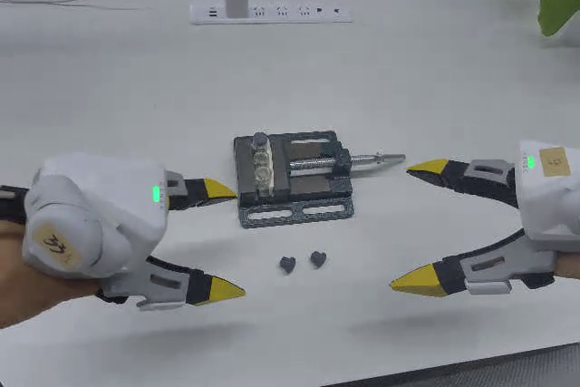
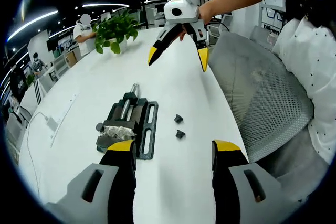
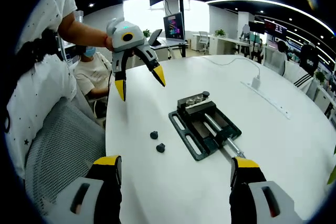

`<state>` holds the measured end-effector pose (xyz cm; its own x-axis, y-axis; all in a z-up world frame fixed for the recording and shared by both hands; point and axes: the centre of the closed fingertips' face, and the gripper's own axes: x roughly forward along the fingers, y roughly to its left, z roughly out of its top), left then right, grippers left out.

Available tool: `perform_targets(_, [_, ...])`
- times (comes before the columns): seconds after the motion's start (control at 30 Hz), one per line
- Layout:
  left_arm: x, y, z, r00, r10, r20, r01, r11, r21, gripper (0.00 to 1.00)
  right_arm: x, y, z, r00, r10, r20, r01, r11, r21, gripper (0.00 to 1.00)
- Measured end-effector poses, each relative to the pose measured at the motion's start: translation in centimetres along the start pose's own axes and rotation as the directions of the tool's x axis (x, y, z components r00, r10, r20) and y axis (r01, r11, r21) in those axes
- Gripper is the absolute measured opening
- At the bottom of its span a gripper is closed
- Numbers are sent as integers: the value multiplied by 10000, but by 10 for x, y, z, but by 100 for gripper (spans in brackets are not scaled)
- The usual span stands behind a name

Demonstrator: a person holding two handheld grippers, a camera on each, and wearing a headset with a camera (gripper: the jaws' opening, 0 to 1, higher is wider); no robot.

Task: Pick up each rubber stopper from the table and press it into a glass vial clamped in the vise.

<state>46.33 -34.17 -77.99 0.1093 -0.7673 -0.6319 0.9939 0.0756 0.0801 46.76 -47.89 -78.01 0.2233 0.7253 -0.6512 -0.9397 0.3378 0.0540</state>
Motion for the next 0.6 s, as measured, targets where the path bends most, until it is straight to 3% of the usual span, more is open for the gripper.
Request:
perform_targets(0.37, [32, -6, -15, 9916, -1033, -779, 1107, 9891, 973, 30, -5, 0, -5, 9998, -185, 98, 184, 9996, 193, 82])
perform_targets(0.6, [48, -6, -21, 9830, -1386, -1207, 1559, 9765, 1486, 22, -8, 0, -13, 9998, -184, 42, 183, 9993, 340, 82])
